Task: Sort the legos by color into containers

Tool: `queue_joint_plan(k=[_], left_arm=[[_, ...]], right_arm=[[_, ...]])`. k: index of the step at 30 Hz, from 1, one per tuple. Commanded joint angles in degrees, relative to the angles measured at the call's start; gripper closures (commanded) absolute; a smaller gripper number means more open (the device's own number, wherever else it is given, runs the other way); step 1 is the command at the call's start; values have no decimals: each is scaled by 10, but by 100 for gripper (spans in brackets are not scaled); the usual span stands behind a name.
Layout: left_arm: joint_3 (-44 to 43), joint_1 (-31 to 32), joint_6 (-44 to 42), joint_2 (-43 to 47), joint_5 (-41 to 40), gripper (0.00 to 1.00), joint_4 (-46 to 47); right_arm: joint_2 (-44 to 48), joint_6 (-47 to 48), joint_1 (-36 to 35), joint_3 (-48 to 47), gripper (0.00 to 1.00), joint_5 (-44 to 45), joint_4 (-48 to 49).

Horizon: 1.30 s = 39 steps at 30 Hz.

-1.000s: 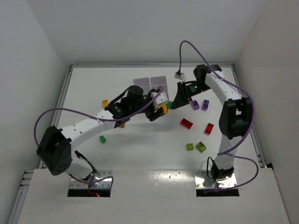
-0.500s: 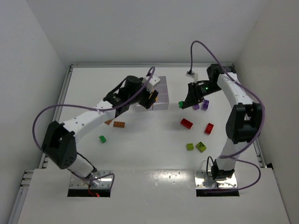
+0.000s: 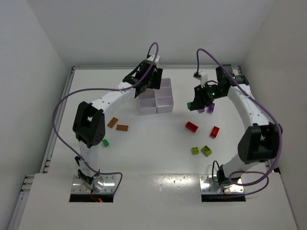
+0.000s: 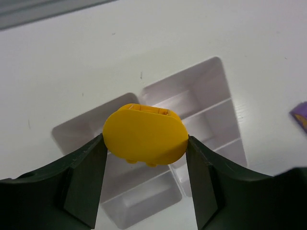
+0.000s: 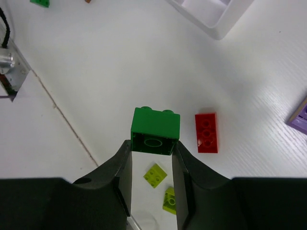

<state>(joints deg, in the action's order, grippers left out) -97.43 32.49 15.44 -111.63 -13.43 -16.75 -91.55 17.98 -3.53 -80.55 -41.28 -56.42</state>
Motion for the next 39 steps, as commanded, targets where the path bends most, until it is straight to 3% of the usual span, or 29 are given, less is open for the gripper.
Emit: queue_joint_plan(k=[1, 18, 31, 37, 38, 39], left_arm=[[-43, -35, 89, -9, -21, 100, -38], [-49, -70, 129, -46, 63, 100, -64], [7, -65, 142, -22, 41, 100, -64], [1, -65, 136, -28, 53, 55, -59], [1, -65, 136, -21, 53, 38, -59], [1, -65, 136, -21, 58, 29, -59]], right_arm=[[21, -12, -4, 8, 100, 16, 40], [2, -28, -4, -4, 100, 5, 40], [-8, -38, -4, -4, 100, -1, 40], [-8, -38, -16, -9, 100, -1, 46], [-8, -38, -16, -9, 100, -1, 51], [-13, -38, -21, -9, 100, 4, 51]])
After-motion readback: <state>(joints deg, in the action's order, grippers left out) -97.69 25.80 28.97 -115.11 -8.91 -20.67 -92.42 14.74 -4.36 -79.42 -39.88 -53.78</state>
